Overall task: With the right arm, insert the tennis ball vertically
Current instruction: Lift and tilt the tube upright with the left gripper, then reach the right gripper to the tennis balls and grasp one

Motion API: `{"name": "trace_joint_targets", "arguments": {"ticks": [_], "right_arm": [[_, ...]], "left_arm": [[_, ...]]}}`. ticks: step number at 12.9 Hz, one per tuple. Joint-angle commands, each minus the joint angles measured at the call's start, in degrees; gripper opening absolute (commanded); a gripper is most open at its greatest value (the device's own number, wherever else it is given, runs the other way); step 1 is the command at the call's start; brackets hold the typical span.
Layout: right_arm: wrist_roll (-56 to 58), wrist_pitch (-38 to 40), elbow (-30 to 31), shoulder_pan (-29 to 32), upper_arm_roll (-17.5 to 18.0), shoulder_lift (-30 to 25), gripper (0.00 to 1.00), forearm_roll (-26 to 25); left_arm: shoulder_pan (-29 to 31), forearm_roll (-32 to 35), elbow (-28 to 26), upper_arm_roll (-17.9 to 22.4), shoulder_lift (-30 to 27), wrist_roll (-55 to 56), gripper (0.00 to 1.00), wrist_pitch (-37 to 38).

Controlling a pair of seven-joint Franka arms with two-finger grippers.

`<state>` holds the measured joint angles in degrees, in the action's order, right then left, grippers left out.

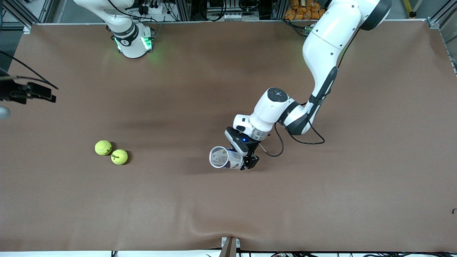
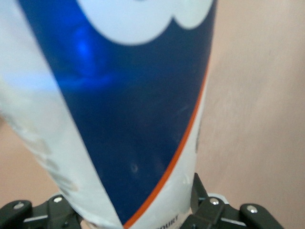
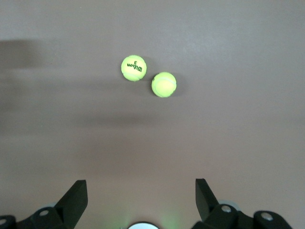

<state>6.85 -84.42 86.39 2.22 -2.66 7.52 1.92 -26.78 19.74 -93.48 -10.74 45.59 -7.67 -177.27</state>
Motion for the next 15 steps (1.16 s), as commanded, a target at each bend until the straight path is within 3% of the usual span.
{"name": "trace_joint_targets", "arguments": {"ticks": [1,4,8,15], "right_arm": [[-1.7,-6.6,6.6,-1.9,0.1,0.8,1.0,-0.7],[-4.2,-15.5,14.0,-5.1,0.2,1.9,1.0,-0.8],[-3.4,-23.3,14.2,-11.4,0.3,8.4,1.0,-9.1],[8.9,-38.5,13.7,-10.2,0.4,20.7,1.0,-9.0]], "left_arm": [[-0.5,-1.1,0.1,0.0,1.4,2.3,0.83,-6.9],[-2.3,-1.1,0.1,0.0,3.2,5.6,0.83,-13.7],[-2.9,-1.1,0.1,0.0,6.3,7.4,0.83,-22.8],[-3.2,-1.2,-0.2,-0.1,9.0,7.6,0.83,-26.5]]}}
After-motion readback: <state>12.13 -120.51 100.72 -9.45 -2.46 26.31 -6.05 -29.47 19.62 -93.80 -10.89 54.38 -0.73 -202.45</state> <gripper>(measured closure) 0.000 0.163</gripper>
